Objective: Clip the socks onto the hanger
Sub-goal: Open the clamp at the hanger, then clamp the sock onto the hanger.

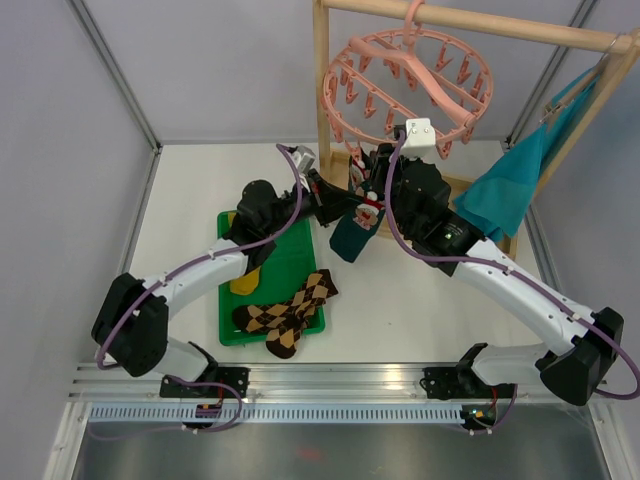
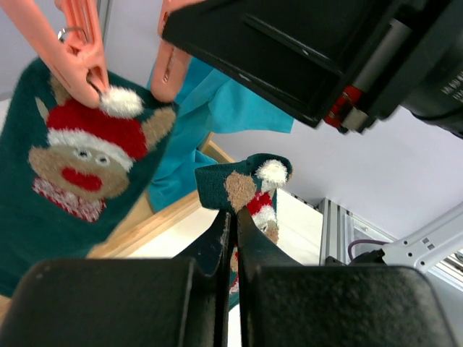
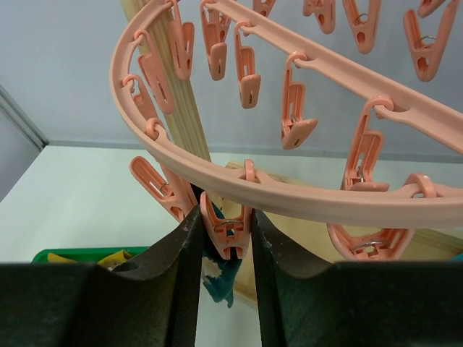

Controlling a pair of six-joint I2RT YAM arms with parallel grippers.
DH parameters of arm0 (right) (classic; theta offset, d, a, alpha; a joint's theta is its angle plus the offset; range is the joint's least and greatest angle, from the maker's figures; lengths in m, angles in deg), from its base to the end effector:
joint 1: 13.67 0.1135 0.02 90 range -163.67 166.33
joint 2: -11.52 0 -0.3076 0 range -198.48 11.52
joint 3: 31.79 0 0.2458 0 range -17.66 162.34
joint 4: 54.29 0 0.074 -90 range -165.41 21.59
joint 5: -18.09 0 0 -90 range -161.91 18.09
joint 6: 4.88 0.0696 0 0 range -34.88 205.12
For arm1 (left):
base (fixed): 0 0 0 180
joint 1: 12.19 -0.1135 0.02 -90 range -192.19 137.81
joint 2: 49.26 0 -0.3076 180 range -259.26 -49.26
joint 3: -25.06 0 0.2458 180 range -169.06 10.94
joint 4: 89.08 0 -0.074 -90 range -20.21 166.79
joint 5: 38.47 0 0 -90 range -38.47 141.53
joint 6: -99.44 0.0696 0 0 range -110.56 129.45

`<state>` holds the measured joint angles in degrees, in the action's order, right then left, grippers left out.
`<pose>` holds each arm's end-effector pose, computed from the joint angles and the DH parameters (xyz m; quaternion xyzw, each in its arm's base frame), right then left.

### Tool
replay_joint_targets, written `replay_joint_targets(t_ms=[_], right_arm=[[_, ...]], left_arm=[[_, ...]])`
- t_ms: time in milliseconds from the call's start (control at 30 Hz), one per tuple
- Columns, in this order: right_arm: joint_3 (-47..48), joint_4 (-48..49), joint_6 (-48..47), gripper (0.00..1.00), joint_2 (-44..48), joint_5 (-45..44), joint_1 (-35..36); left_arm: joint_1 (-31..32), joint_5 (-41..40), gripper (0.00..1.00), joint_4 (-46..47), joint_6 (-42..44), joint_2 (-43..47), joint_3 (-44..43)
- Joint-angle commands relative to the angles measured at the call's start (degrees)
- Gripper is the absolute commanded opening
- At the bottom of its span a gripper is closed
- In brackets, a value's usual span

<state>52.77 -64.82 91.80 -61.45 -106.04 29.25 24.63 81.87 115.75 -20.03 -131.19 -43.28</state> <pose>0.2480 0.1773 0.4594 -0.0092 0.7016 0.0995 0.7055 0.2569 -0.2362 0.3864 0.2411 0.5981 -0.5469 0.5339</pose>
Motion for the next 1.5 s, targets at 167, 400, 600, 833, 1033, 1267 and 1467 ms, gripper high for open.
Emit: replay_joint_targets(t_ms=[167, 400, 600, 833, 1033, 1267, 1467], right_arm=[[4.6, -4.8, 3.1, 0.0, 3.0, 4.1, 0.2], [5.9, -7.7, 3.9, 0.0, 4.7, 6.8, 0.2], [5.3, -8.3, 3.6, 0.0, 5.5, 7.1, 0.2], [6.2, -9.9, 3.5, 0.0, 5.2, 8.2, 0.2], [6.4, -10.5, 3.3, 0.0, 5.2, 8.9, 0.2], [6.6, -11.6, 3.0, 0.0, 4.9, 8.5, 0.1], [6.4, -11.6, 3.7, 0.0, 4.9, 9.4, -0.1]], left_arm=[[0.2, 0.9, 0.02, -3.1, 1.5, -6.6, -10.3], [0.2, 2.4, 0.02, -3.4, -0.1, -11.0, -14.5], [0.2, 2.9, 0.02, -4.0, -0.4, -11.4, -16.8], [0.2, 3.7, 0.02, -4.0, -1.0, -9.7, -17.1], [0.2, 3.4, 0.02, -4.8, -0.5, -9.0, -17.0], [0.2, 3.1, 0.02, -3.6, -0.5, -6.5, -14.3], [0.2, 2.5, 0.02, -4.5, 0.6, -4.6, -13.6]])
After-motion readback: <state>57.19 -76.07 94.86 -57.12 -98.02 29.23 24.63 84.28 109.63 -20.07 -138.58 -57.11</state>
